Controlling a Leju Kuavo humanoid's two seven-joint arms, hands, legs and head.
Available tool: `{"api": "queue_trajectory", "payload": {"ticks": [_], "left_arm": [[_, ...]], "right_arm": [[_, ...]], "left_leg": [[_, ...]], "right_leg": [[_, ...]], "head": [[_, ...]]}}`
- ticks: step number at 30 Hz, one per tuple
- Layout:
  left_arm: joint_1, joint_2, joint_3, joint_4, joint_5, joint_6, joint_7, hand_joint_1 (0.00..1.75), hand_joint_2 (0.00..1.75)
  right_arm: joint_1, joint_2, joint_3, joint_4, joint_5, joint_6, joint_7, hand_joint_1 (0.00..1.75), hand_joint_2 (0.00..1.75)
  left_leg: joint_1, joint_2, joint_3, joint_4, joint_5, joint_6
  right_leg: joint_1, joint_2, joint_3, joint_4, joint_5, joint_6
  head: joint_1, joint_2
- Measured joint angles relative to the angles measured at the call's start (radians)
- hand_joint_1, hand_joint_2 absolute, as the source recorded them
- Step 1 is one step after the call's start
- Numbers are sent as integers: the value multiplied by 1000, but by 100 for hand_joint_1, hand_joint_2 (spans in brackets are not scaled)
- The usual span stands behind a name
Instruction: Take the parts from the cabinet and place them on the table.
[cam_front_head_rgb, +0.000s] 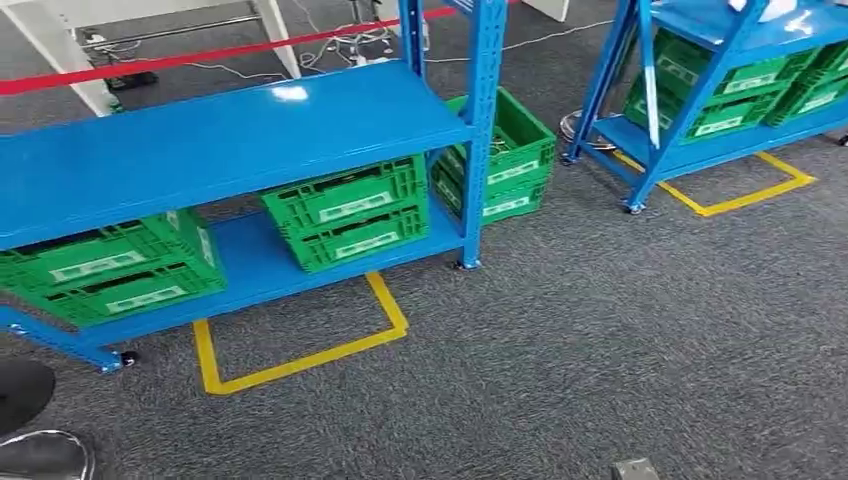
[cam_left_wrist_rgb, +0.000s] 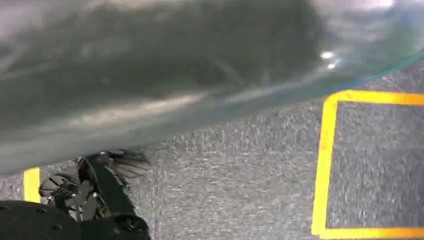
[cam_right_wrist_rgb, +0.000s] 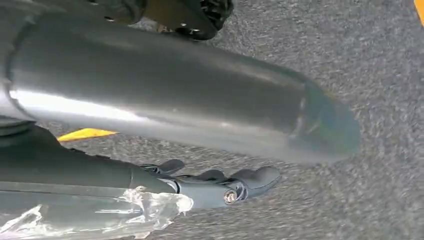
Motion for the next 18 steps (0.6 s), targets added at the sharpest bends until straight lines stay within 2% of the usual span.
{"api": "queue_trajectory", "payload": {"ticks": [1,2,3,5,6,7,8,9,10,11,12,13,14,15,16,17,18], "left_arm": [[0,0,-1,0,1,0,0,0,0],[-1,0,-3,-2,3,0,0,0,0],[-3,0,-7,-4,5,-1,1,0,0],[2,0,-6,-4,8,-1,2,0,0],[5,0,-6,-4,8,-1,2,0,0],[5,-2,-6,-5,9,-1,2,0,0],[4,-3,-7,-6,10,-1,2,0,0],[3,-3,-8,-6,9,-2,2,0,0],[3,-3,-10,-6,9,-2,2,0,0],[4,-3,-11,-6,9,-2,2,0,0],[4,-3,-11,-6,9,-2,2,0,0],[5,-3,-11,-6,9,-2,2,0,0],[4,-3,-11,-6,8,-3,3,0,0],[4,-3,-11,-6,8,-3,3,0,0],[4,-3,-11,-6,7,-5,3,0,0],[3,-2,-12,-7,6,-6,3,0,0],[2,-2,-13,-8,3,-8,3,0,0]], "right_arm": [[-2,0,2,0,-2,-1,0,0,0],[-2,0,2,0,-6,-1,-2,0,0],[-2,-1,2,2,-10,-2,-3,0,0],[-6,-2,3,5,-16,-3,-6,0,0],[-8,-2,4,6,-18,-4,-6,0,0],[-9,-3,5,6,-18,-4,-6,0,0],[-9,-4,5,7,-19,-5,-8,0,0],[-9,-5,5,9,-19,-6,-9,0,0],[-6,-5,6,13,-19,-6,-9,0,0],[-5,-5,6,16,-19,-6,-9,0,0],[-3,-5,6,17,-19,-6,-9,0,0],[-3,-6,6,19,-20,-6,-9,0,0],[-3,-6,6,20,-23,-7,-9,0,0],[-3,-9,6,20,-25,-7,-9,0,0],[-3,-10,7,20,-28,-7,-10,0,0],[-4,-10,7,22,-34,-8,-10,0,0],[-4,-10,8,24,-37,-8,-12,0,0]], "left_leg": [[-3,35,48,-84,30,5],[-12,82,71,-132,23,6],[-11,69,71,-139,21,15],[-13,48,64,-140,20,21],[-12,35,65,-144,24,30],[-3,25,68,-147,29,36],[-1,18,67,-147,30,41],[0,5,66,-147,31,45],[0,-8,64,-147,31,47],[0,-21,64,-147,31,48],[0,-36,64,-147,31,48],[0,-50,65,-146,32,47],[1,-66,66,-145,32,46],[3,-82,68,-145,32,43],[5,-96,69,-143,32,38],[1,-107,66,-139,31,29],[2,-120,59,-133,32,24]], "right_leg": [[1,-9,4,0,-2,2],[9,-18,3,3,-6,9],[12,-25,-8,4,-10,14],[13,-48,6,-2,-9,19],[13,-61,16,-2,-11,25],[8,-33,8,8,-21,35],[7,23,-6,45,-46,40],[4,55,-43,124,-89,43],[3,66,-86,217,-131,46],[2,68,-122,289,-156,48],[2,68,-143,325,-159,49],[2,69,-139,309,-137,49],[0,71,-114,249,-94,49],[-3,81,-71,157,-42,49],[-9,111,-27,63,2,51],[-15,169,-9,20,-9,55],[-17,171,-6,9,-11,46]], "head": [[0,0],[-1,0],[0,0],[3,0],[1,0],[3,0],[10,0],[11,0],[12,0],[12,0],[13,0],[13,0],[13,0],[13,0],[13,0],[13,0],[12,0]]}}
